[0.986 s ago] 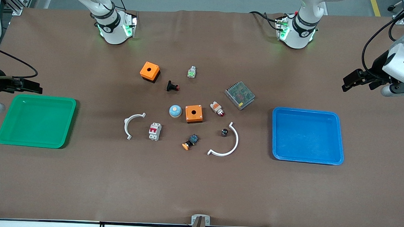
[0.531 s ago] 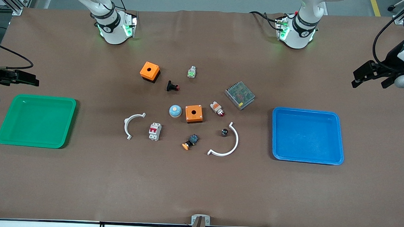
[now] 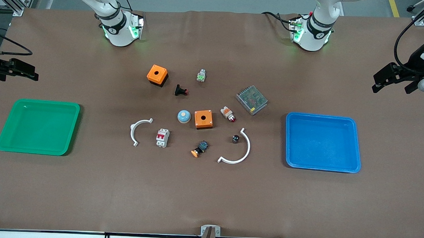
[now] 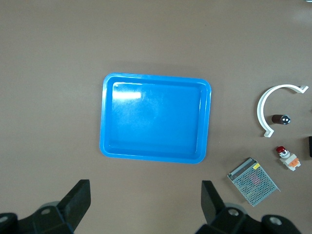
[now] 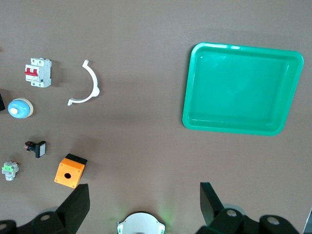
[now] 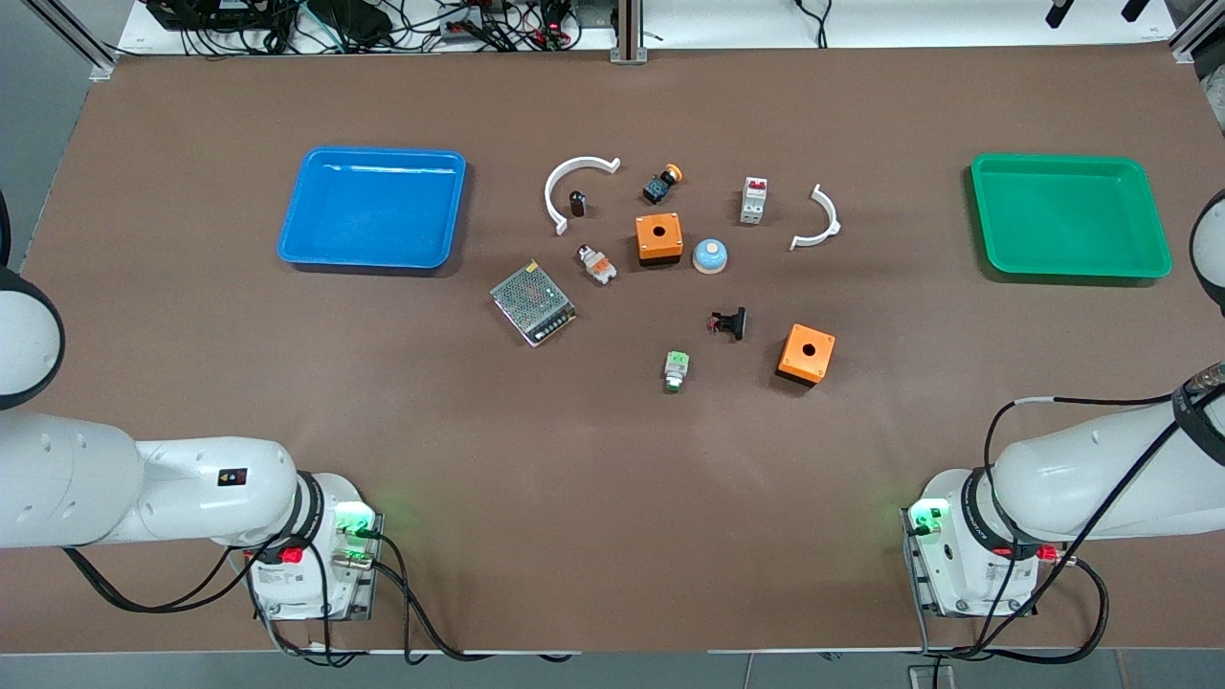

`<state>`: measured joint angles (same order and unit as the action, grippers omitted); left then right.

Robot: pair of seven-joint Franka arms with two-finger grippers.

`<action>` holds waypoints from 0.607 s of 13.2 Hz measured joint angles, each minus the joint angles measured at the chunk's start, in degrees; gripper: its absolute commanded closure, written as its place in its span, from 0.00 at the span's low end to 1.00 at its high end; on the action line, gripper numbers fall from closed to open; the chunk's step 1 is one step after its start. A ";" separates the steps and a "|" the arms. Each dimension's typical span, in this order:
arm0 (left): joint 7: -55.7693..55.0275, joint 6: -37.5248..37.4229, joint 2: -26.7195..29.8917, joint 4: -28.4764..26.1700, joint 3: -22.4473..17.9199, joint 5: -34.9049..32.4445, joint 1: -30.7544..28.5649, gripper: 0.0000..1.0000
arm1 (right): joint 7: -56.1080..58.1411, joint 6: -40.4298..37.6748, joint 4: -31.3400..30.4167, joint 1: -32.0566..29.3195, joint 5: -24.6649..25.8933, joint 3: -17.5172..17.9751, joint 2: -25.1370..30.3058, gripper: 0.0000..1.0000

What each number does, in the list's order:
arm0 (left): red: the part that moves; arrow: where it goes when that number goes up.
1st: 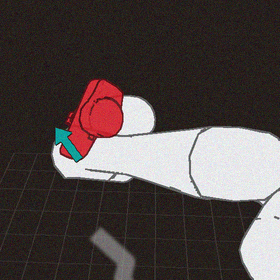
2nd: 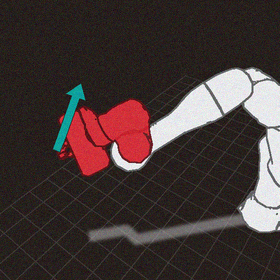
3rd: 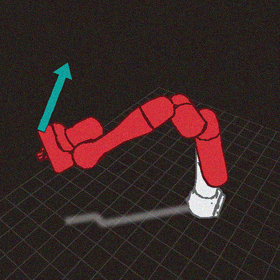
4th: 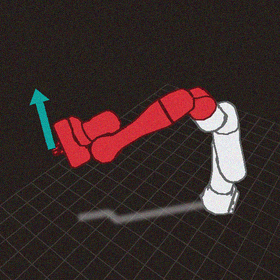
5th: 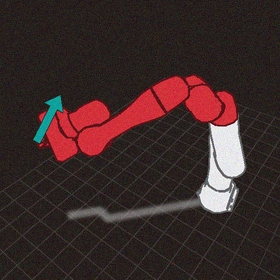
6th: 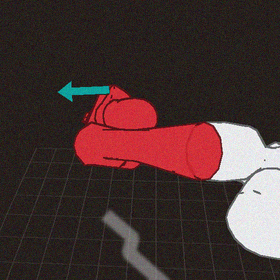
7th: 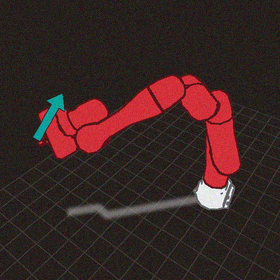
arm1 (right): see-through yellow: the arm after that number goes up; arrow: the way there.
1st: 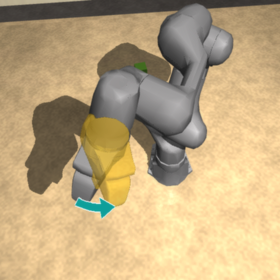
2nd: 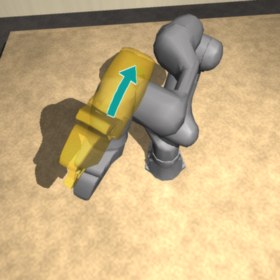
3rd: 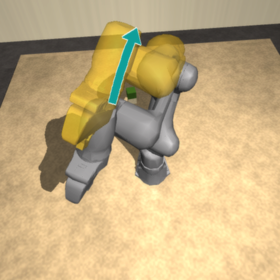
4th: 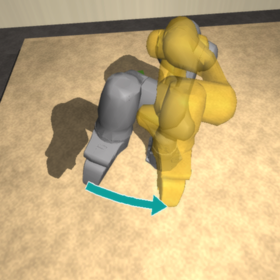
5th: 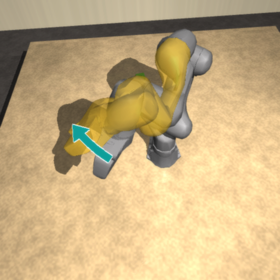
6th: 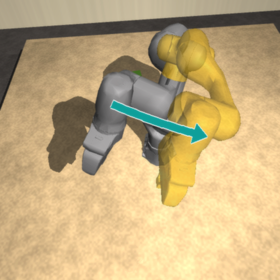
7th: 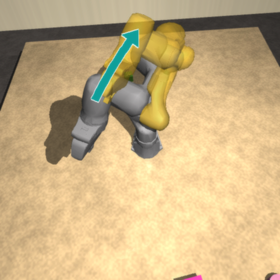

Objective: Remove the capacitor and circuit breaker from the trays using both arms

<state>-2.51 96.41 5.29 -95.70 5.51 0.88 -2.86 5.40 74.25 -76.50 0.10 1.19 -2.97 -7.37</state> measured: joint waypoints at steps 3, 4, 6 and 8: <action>-0.02 -0.02 -0.19 0.60 0.00 0.00 0.00 0.00 | 0.00 1.90 -3.78 -0.11 0.00 -0.12 3.84 0.00; -0.10 -0.03 -0.22 0.66 0.00 0.00 -0.01 0.00 | 0.00 3.39 -6.10 -0.13 0.00 -0.15 5.54 0.00; -0.35 -0.04 -0.25 0.70 0.00 0.00 -0.04 0.00 | 0.00 6.03 -10.73 -0.13 0.00 -0.17 8.81 0.00; -1.28 -0.07 -0.37 0.70 0.00 0.00 -0.04 0.00 | 0.00 6.91 -13.21 -0.14 0.00 -0.22 10.62 0.00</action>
<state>-3.79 96.34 4.92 -95.00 5.51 0.88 -2.89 5.40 81.16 -89.72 -0.05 1.19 -3.19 3.25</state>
